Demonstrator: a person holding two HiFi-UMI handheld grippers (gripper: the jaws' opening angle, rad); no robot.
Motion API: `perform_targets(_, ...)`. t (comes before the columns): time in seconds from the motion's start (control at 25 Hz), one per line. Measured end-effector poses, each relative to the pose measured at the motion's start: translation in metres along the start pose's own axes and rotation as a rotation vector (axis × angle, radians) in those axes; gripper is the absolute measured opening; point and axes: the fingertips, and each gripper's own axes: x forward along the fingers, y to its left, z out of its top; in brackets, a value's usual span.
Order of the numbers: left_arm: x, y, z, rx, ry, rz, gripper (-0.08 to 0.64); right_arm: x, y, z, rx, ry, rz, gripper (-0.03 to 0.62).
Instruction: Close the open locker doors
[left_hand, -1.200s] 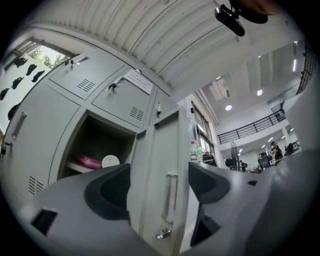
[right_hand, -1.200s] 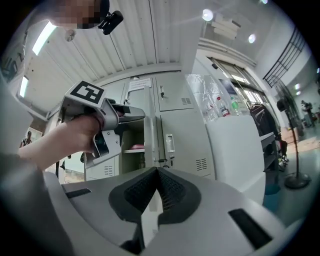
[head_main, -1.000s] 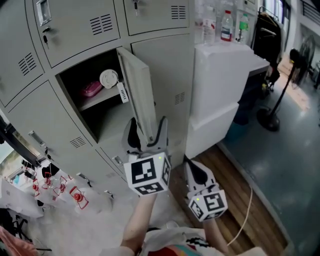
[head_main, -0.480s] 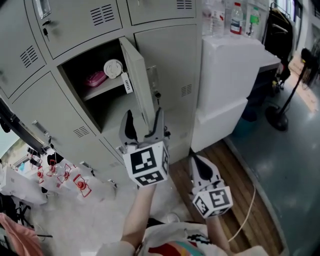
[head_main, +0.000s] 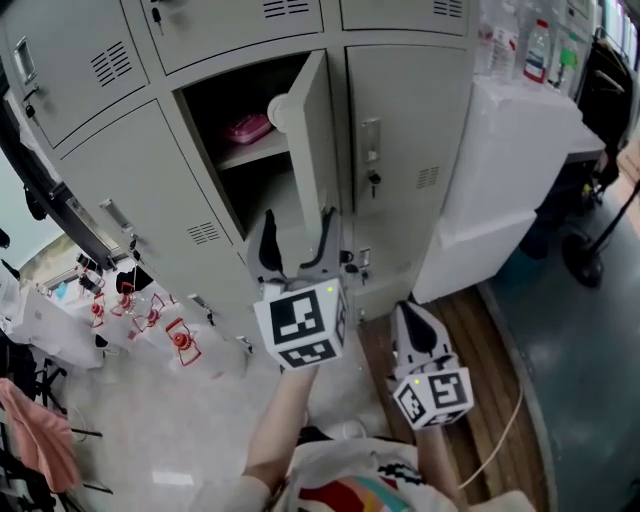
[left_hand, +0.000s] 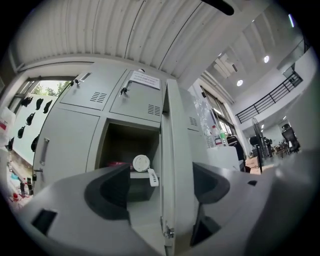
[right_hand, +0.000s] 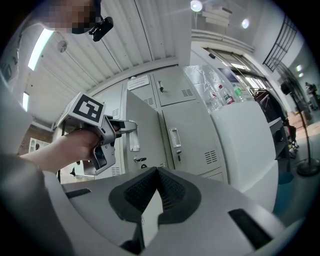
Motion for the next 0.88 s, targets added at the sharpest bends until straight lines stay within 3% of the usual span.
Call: perform_targets(0.88,0.024,0.149,-0.016,-0.054,0.027,0.178,0.347,0.091,0.071,-0.01,-0.016,0.036,0.08,0.005)
